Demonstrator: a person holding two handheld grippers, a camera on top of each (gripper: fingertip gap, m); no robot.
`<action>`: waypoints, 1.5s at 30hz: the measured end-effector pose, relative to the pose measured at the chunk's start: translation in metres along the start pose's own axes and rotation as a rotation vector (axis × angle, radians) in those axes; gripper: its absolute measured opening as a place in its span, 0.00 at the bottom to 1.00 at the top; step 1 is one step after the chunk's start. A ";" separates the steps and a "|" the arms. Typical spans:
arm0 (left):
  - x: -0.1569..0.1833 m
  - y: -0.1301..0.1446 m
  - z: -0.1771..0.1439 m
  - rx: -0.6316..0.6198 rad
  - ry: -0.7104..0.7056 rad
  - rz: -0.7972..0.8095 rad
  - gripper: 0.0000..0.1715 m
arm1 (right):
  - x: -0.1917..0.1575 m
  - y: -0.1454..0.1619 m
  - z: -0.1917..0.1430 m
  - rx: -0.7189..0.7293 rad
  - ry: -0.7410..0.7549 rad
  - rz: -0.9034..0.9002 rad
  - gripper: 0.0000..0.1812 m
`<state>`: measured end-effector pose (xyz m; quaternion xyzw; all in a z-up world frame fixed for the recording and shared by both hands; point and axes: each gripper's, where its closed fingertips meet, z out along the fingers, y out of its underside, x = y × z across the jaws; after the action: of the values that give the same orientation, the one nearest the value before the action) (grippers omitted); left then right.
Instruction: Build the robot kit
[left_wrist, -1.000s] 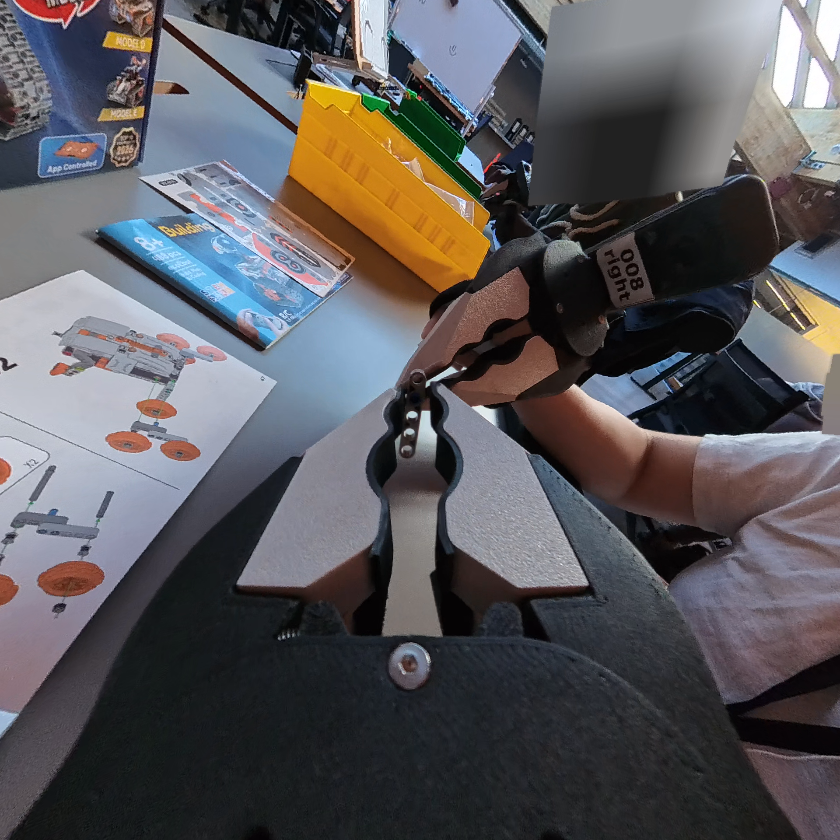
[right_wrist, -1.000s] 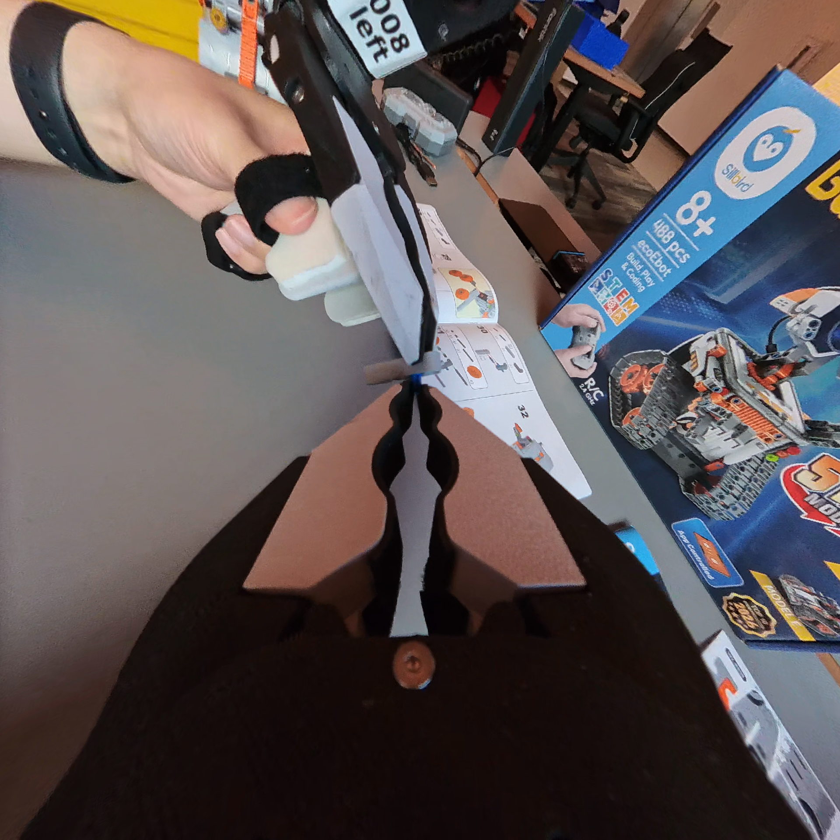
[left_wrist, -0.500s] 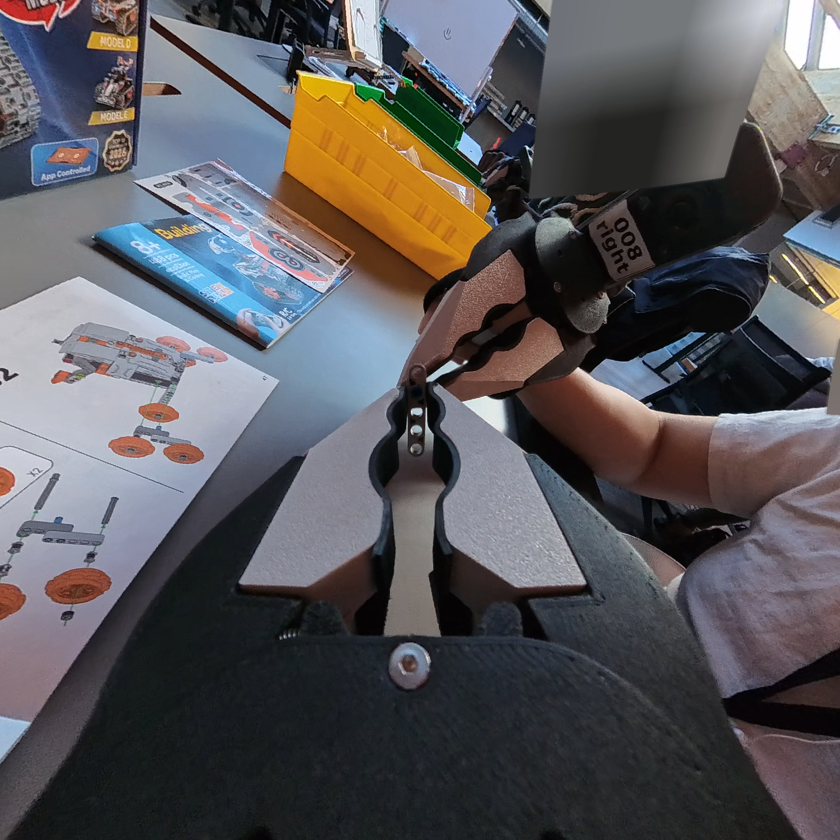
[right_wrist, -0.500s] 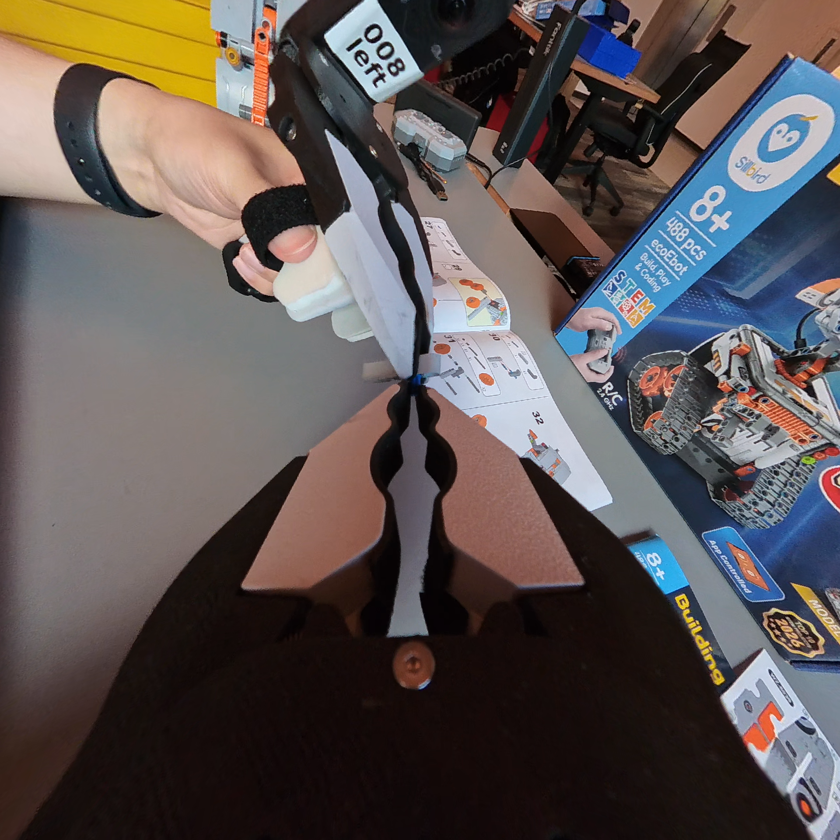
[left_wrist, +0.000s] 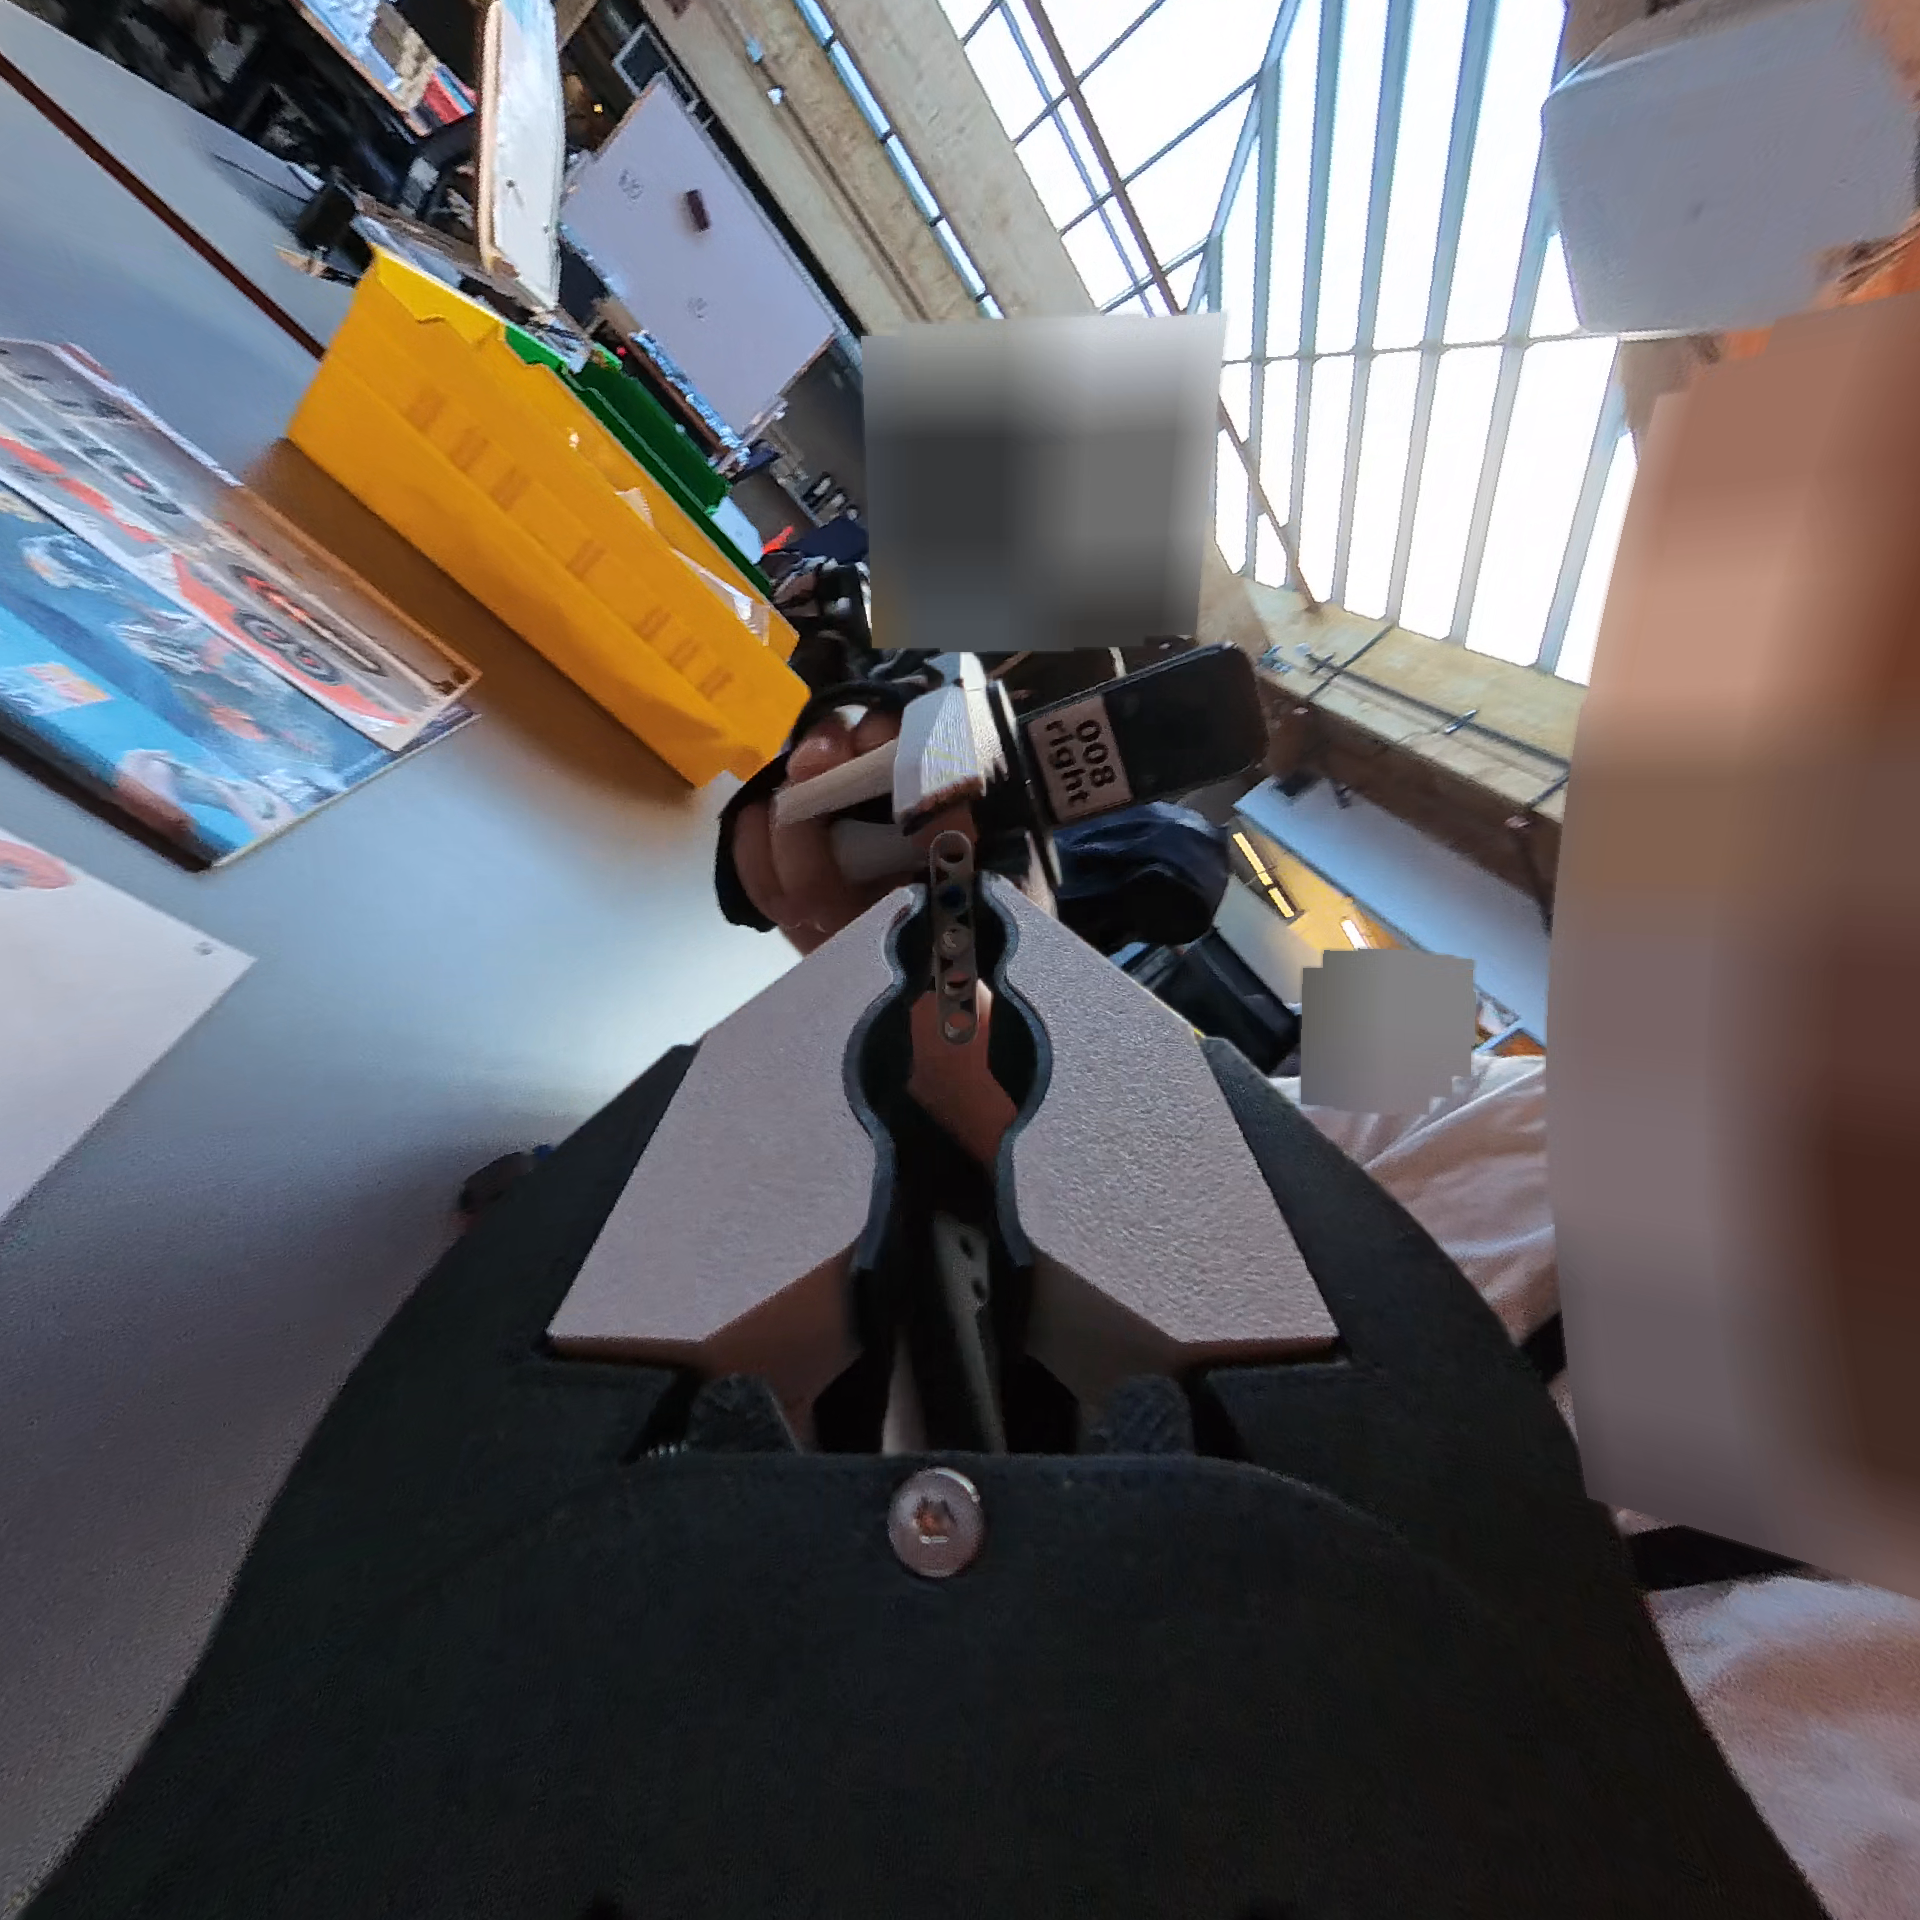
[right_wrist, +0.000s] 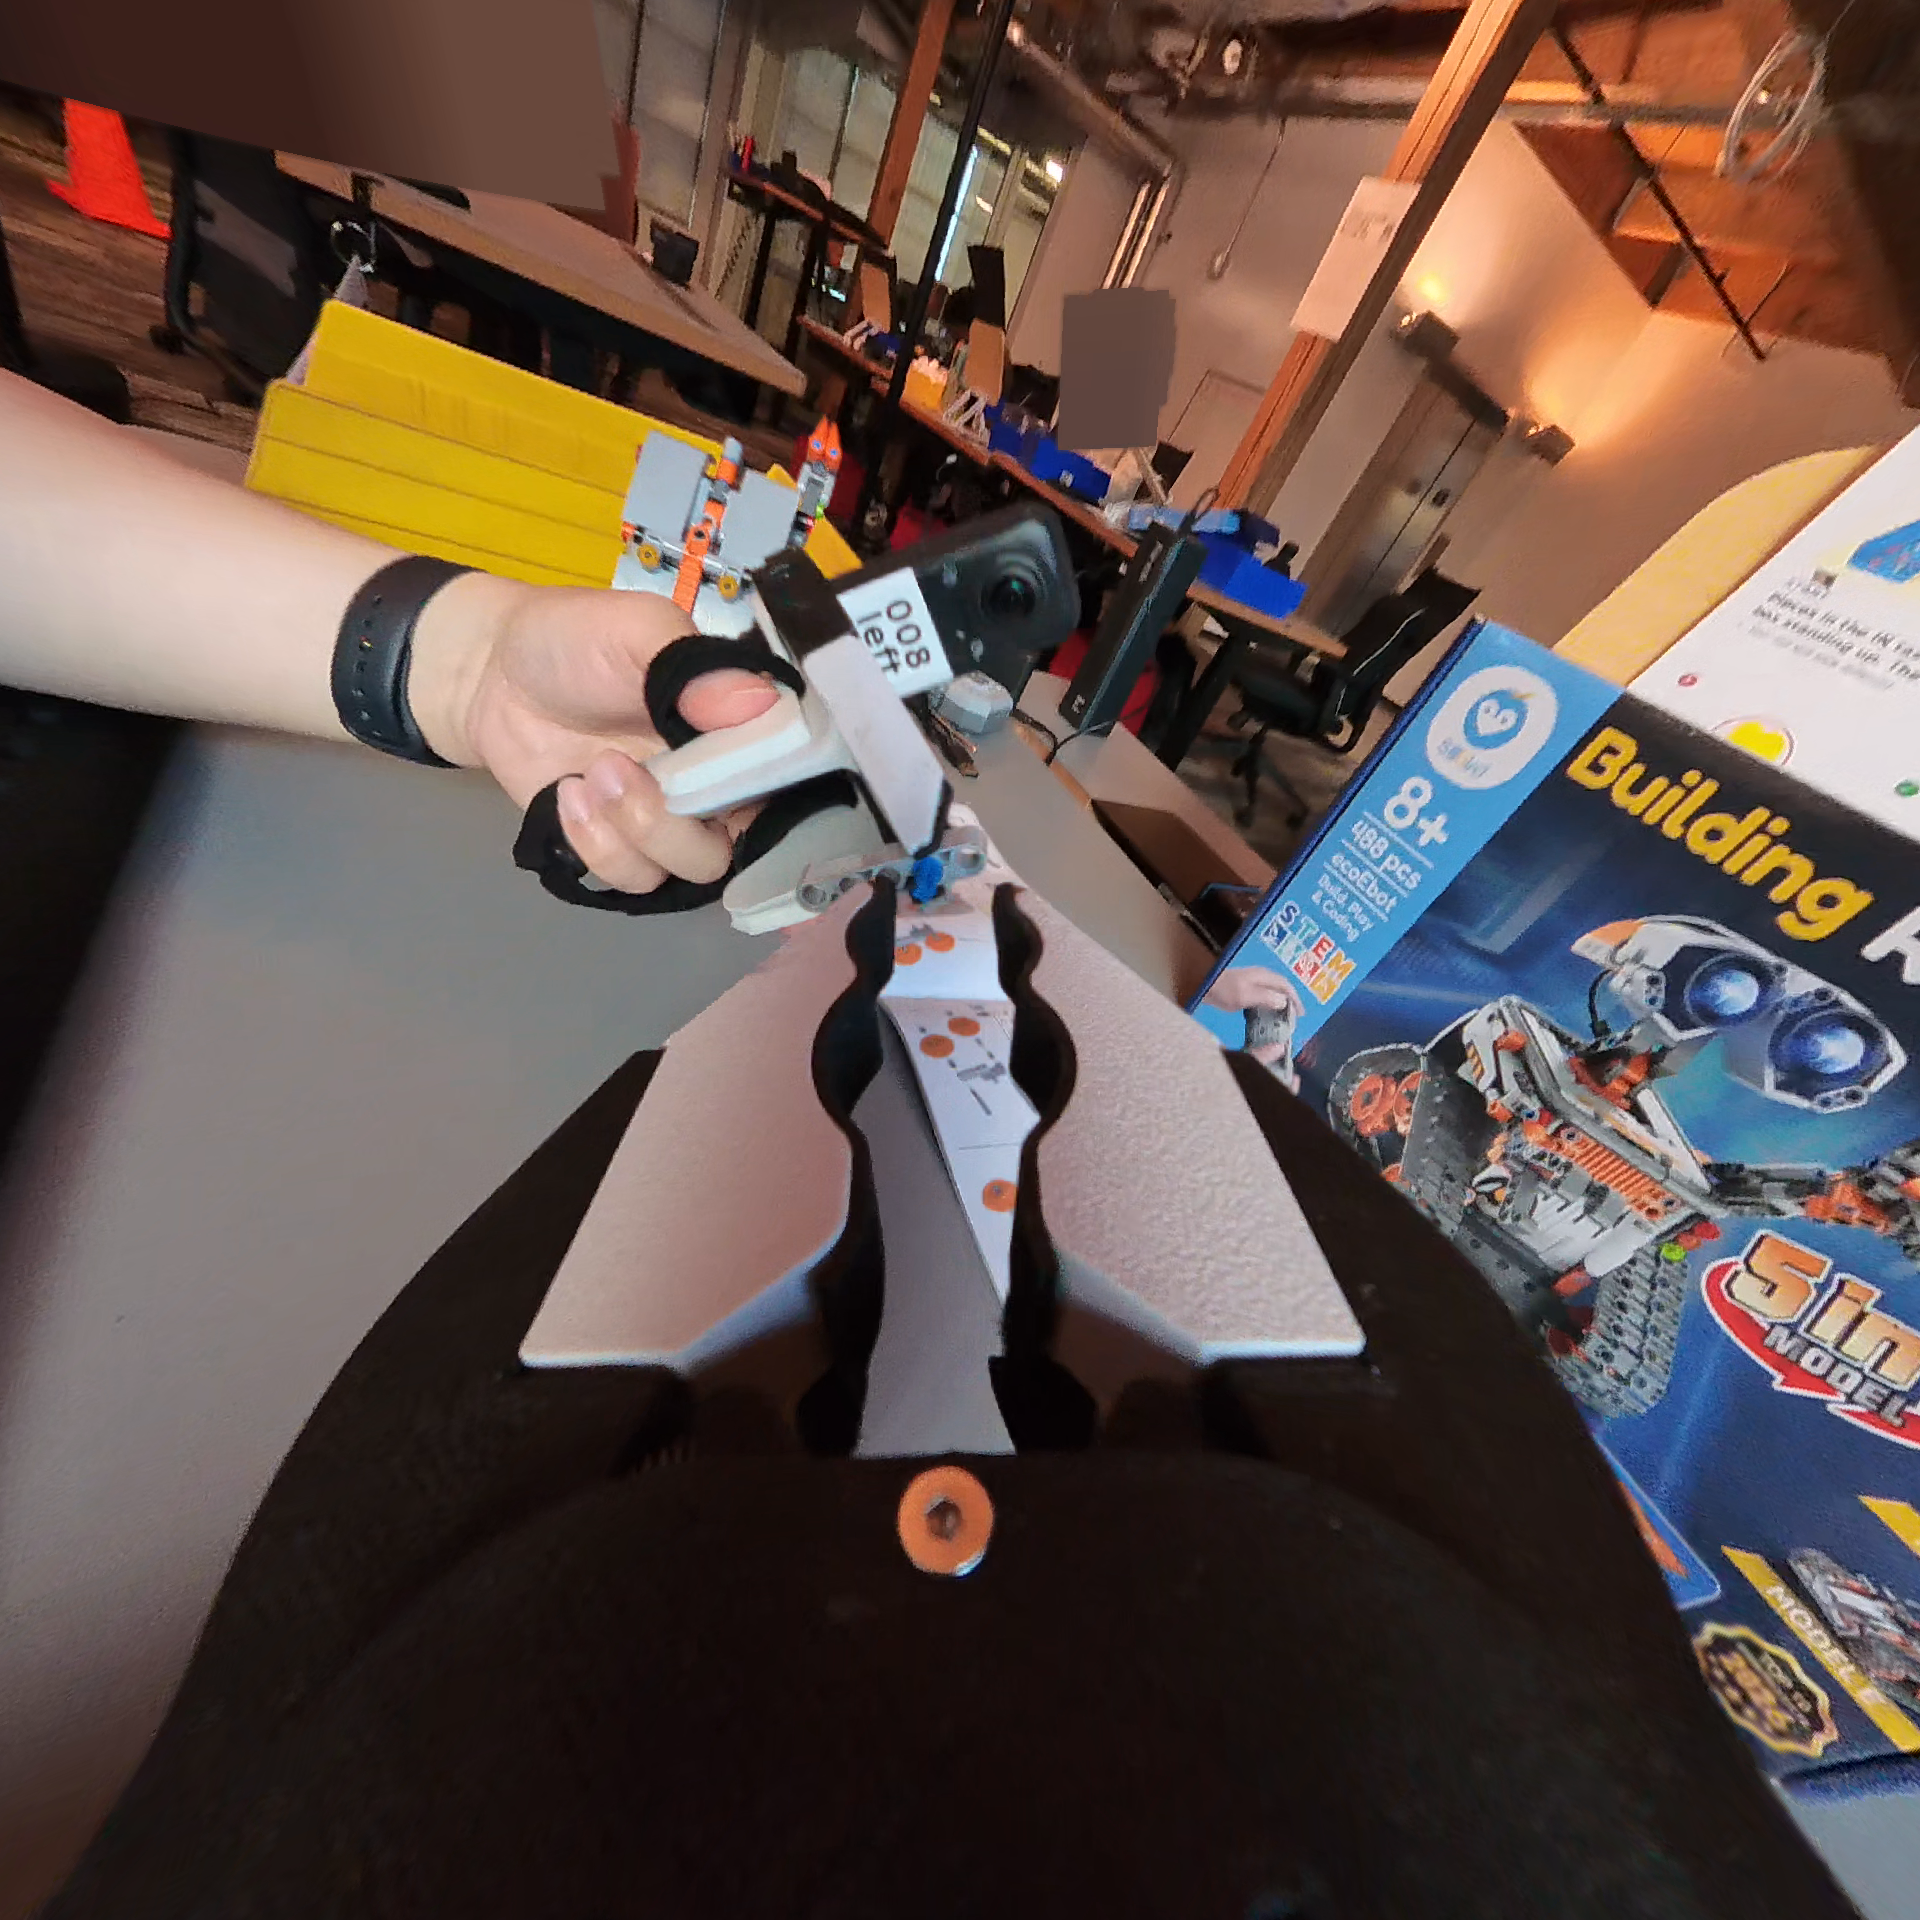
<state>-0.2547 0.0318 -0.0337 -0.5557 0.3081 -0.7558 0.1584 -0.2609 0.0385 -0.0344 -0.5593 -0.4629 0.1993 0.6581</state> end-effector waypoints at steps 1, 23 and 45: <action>0.002 -0.001 0.000 0.007 0.020 -0.018 0.03 | 0.000 -0.003 -0.001 0.014 0.005 -0.003 0.10; 0.001 -0.003 0.002 0.046 0.046 -0.059 0.03 | -0.001 -0.002 0.002 0.005 -0.012 0.061 0.02; -0.007 0.000 0.001 0.047 0.036 -0.116 0.03 | -0.001 0.005 0.004 -0.024 -0.010 0.071 0.02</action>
<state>-0.2517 0.0361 -0.0386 -0.5550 0.2602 -0.7807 0.1219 -0.2636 0.0419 -0.0394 -0.5823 -0.4482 0.2198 0.6417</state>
